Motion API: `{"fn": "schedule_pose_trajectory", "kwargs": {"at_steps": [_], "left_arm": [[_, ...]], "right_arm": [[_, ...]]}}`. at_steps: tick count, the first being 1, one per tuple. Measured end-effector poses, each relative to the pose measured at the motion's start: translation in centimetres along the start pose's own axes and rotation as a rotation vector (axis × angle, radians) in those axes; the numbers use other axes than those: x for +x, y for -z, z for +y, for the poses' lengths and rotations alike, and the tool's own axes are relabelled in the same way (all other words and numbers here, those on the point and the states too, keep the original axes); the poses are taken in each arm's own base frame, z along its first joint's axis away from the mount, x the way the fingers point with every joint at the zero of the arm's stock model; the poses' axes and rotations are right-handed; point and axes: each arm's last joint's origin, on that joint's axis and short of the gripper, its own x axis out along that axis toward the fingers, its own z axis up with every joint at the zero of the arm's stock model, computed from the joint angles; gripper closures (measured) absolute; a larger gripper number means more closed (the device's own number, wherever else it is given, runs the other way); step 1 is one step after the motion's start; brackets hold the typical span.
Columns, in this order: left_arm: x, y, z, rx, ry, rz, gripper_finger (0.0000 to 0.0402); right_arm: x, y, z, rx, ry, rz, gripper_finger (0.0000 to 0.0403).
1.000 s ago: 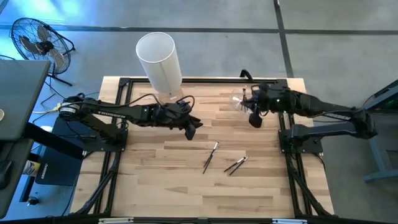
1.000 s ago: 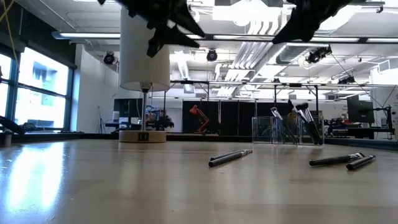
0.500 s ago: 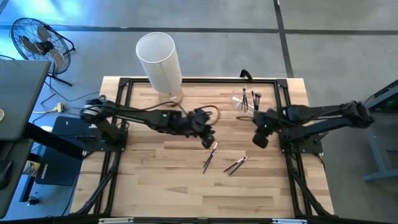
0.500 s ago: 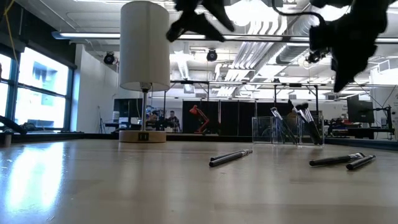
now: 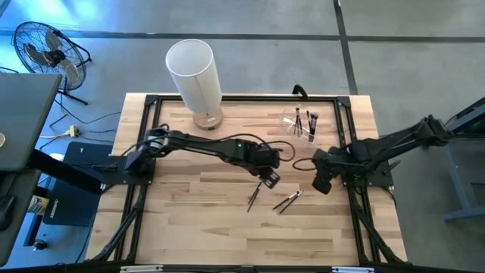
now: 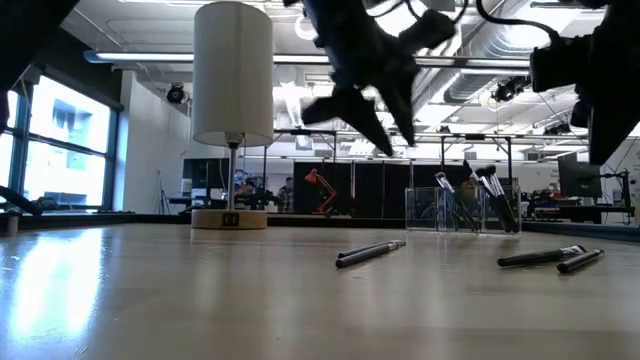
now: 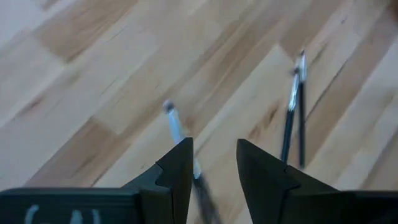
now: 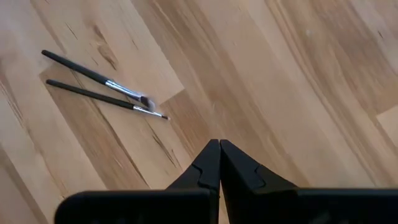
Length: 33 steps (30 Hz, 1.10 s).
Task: Put items in baskets/containers
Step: Put the eyeshadow brush into the transparent organizer
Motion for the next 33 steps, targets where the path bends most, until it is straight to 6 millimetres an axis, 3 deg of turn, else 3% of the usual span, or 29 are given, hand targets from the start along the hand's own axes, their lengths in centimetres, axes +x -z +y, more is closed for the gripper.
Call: {"fn": "schedule_pose_trajectory", "kwargs": {"at_steps": [4,12,20,33], "left_arm": [[3.2,0.2,0.9,-0.013,-0.05,0.039,0.028],[7.1,0.2,1.9,-0.052,-0.069,0.069,0.028],[9.2,0.8,2.2,-0.029,-0.087,0.081,0.028],[10.0,0.9,2.4,-0.024,-0.139,0.042,0.028]], "right_arm": [[-0.1,0.5,0.4,0.004,-0.007,-0.002,0.0402],[-0.2,1.2,0.9,-0.009,-0.022,0.007,0.0402],[-0.3,1.4,1.0,-0.003,-0.024,0.007,0.0401],[-0.3,1.2,1.2,0.002,-0.044,-0.003,0.0401]]}}
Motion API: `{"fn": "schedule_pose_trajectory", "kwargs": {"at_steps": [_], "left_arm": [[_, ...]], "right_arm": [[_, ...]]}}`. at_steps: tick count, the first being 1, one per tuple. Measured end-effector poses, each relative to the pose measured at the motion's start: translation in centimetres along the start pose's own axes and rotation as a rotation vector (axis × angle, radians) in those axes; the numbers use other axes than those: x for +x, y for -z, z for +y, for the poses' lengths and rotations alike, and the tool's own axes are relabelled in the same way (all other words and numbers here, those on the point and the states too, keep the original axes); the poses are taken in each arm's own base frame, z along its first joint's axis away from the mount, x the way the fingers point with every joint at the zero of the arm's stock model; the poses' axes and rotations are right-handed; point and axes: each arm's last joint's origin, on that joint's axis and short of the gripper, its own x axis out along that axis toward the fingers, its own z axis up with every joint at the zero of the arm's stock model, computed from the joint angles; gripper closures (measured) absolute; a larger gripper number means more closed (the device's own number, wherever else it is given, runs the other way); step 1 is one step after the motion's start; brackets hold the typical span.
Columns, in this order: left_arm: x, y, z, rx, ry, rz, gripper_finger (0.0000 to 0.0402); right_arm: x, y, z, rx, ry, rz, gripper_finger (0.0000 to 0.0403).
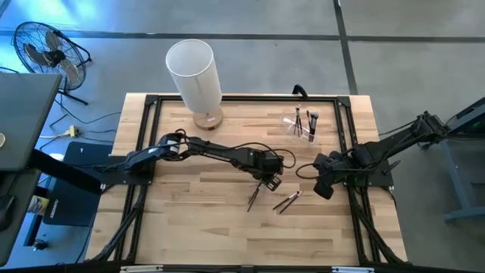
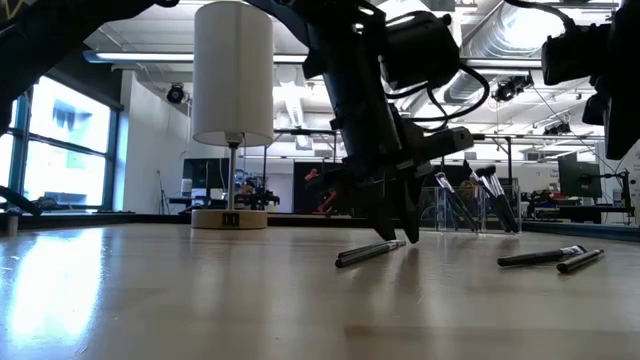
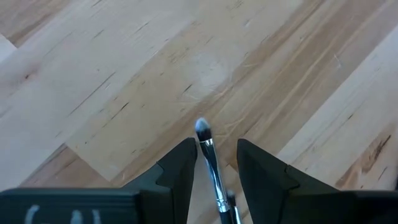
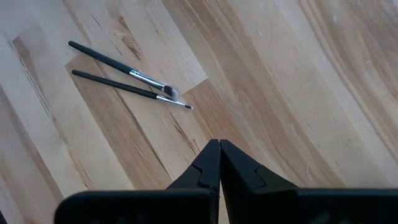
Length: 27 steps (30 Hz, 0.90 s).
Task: Put items in baskets/containers
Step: Put the eyeshadow brush into the transparent organizer
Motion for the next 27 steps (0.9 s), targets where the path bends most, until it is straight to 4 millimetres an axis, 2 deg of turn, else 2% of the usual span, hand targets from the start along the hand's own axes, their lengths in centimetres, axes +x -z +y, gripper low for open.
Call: {"fn": "schedule_pose_trajectory", "kwargs": {"at_steps": [23,27], "left_arm": [[0.25,-0.23,0.21,-0.027,-0.072,-0.093,0.028],[0.27,-0.25,0.31,-0.028,-0.076,-0.089,0.0307]], "right_arm": [[0.0,0.0,0.01,-0.011,-0.001,0.0,0.0402],[0.0,0.0,0.01,-0.011,-0.001,0.0,0.0401]]}}
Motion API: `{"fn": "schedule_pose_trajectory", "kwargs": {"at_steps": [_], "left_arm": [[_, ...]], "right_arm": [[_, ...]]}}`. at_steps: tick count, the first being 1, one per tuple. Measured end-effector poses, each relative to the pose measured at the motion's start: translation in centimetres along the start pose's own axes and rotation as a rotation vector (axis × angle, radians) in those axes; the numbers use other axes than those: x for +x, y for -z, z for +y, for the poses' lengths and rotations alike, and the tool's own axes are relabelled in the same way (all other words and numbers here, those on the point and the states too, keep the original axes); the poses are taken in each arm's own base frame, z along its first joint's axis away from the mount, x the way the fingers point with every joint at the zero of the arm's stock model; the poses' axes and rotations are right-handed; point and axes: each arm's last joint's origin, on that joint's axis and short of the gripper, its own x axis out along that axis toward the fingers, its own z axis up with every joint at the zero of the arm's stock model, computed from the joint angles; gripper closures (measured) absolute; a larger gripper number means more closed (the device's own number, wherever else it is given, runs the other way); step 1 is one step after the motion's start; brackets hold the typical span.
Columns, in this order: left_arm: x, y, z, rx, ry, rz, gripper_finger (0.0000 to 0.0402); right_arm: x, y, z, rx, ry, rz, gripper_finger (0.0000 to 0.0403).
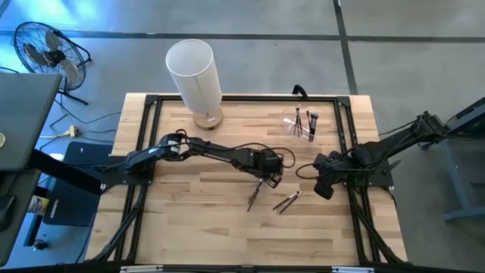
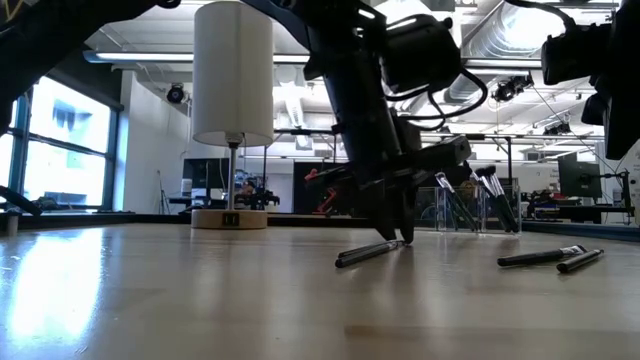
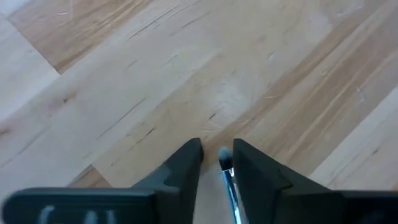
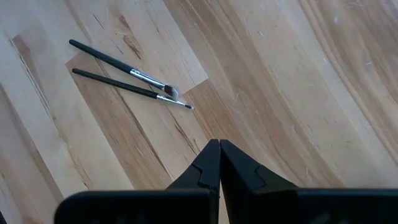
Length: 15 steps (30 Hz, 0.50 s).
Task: Put items in baskets/containers
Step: Put the eyeshadow brush into the transparent organizer
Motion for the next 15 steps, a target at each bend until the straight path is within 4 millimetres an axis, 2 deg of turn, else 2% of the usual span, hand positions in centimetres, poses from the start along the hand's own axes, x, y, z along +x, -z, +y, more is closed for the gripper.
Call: {"fn": "schedule_pose_trajectory", "kwargs": {"at_steps": [5,15], "left_arm": [[0.06,-0.09,0.13,-0.007,0.017,0.025,0.0389],[0.02,-0.02,-0.03,-0.024,0.057,0.062,0.04]], "right_arm": [[0.0,0.0,0.0,0.0,0.0,0.0,0.0402],[0.0,-0.06,0.04,0.001,0.0,-0.011,0.0399]]}}
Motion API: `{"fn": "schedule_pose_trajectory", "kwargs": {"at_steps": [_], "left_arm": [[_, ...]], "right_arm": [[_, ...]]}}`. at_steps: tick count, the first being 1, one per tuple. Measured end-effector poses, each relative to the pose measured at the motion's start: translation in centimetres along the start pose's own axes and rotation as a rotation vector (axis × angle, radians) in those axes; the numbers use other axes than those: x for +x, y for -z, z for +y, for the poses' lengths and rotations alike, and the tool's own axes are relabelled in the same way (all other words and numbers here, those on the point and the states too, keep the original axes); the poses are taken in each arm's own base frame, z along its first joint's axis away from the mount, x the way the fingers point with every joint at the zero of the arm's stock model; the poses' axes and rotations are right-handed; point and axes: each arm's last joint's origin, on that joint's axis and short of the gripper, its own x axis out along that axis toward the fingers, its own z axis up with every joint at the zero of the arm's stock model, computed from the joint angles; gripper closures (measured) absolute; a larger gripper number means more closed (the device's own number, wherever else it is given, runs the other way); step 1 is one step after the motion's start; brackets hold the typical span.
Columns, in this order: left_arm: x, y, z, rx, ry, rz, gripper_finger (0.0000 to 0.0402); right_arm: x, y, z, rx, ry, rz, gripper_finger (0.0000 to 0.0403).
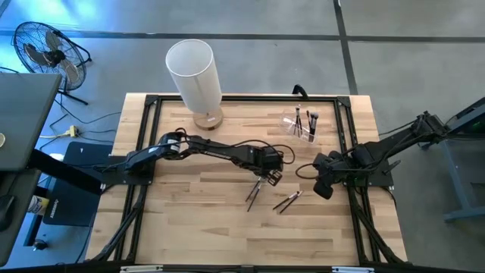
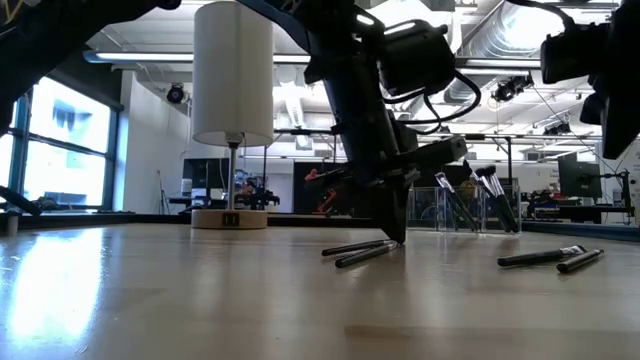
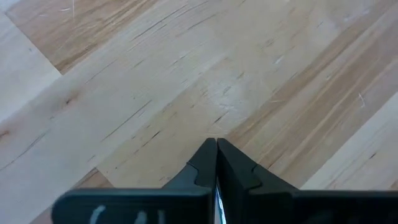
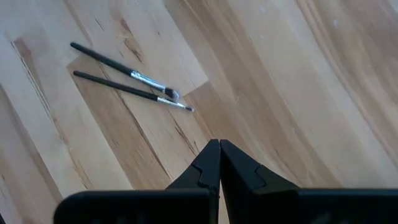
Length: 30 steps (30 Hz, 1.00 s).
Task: Put items in baskets/containers
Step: Put the eyeshadow brush into the transparent organizer
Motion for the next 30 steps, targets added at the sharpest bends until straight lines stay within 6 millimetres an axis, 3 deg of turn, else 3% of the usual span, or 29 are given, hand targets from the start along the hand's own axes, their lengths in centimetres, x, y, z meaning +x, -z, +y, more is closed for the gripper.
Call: {"fn": "schedule_pose_trajectory", "kwargs": {"at_steps": [6,14,18,22,30], "left_arm": [[-1.8,-0.5,-0.5,0.026,0.053,-0.033,0.0401],[-9.6,-2.4,-0.5,0.17,0.113,-0.214,0.0401],[-12.9,-1.9,1.2,0.191,0.097,-0.3,0.0401],[-15.2,-0.3,4.2,0.136,0.091,-0.411,0.0401],[-17.0,4.2,10.4,0.005,0.424,-0.788,0.0401]], "right_arm": [[0.0,-0.4,0.0,0.004,0.033,-0.09,0.0399],[-0.2,-0.5,0.0,-0.011,0.047,-0.132,0.0398],[-0.2,-0.6,-0.1,-0.01,0.073,-0.181,0.0397],[-0.3,-1.0,0.2,-0.026,0.077,-0.251,0.039],[-0.5,-3.4,1.1,-0.002,-0.048,-0.42,0.0377]]}}
